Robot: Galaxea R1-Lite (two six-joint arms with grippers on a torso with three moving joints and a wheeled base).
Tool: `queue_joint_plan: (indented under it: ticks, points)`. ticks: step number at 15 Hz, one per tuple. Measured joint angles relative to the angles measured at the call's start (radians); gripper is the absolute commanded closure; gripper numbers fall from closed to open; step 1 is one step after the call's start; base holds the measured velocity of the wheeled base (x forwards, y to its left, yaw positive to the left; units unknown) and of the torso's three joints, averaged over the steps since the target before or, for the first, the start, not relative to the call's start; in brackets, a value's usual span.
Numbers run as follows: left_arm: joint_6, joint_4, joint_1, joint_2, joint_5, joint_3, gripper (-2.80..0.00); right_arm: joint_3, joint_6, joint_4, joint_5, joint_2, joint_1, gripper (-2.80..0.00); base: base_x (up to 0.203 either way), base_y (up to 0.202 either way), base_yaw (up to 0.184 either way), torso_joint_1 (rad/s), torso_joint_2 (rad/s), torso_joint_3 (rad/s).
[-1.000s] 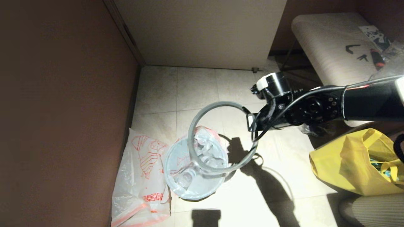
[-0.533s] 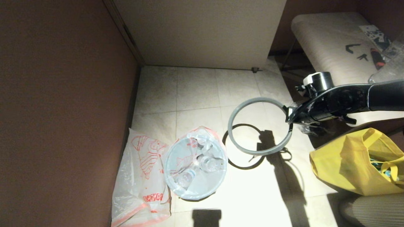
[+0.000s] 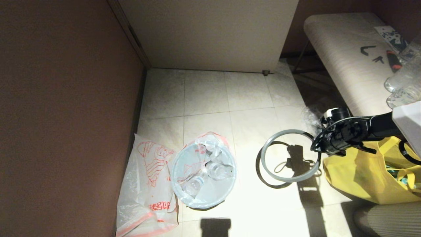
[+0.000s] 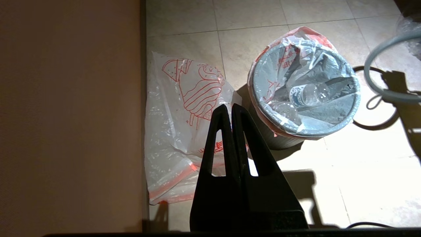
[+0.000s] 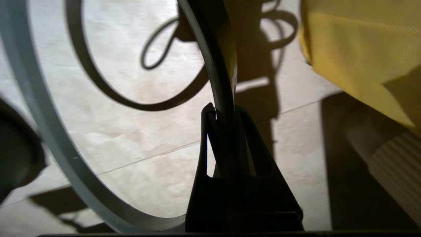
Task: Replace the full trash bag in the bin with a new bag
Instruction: Place the trash can ring on the floor
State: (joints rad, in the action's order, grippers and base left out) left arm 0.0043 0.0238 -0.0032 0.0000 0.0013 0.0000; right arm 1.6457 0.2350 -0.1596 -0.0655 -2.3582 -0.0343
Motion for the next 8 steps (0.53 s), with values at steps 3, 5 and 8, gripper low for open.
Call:
queue_joint_plan:
  ticks: [3,5,8]
  points:
    - [0.0,0.0,0.0,0.0,0.0,0.0,0.0,-0.082,-0.109,0.07,-0.023,-0.081,-0.022,0.0,0.0,0.0,0.0,0.0,0.0,0.0]
    - [0.0,0.0,0.0,0.0,0.0,0.0,0.0,-0.111,-0.136,0.108,-0.024,-0.123,-0.027,0.0,0.0,0.0,0.0,0.0,0.0,0.0]
    - [0.0,0.0,0.0,0.0,0.0,0.0,0.0,-0.174,-0.154,0.185,-0.025,-0.184,-0.027,0.0,0.0,0.0,0.0,0.0,0.0,0.0]
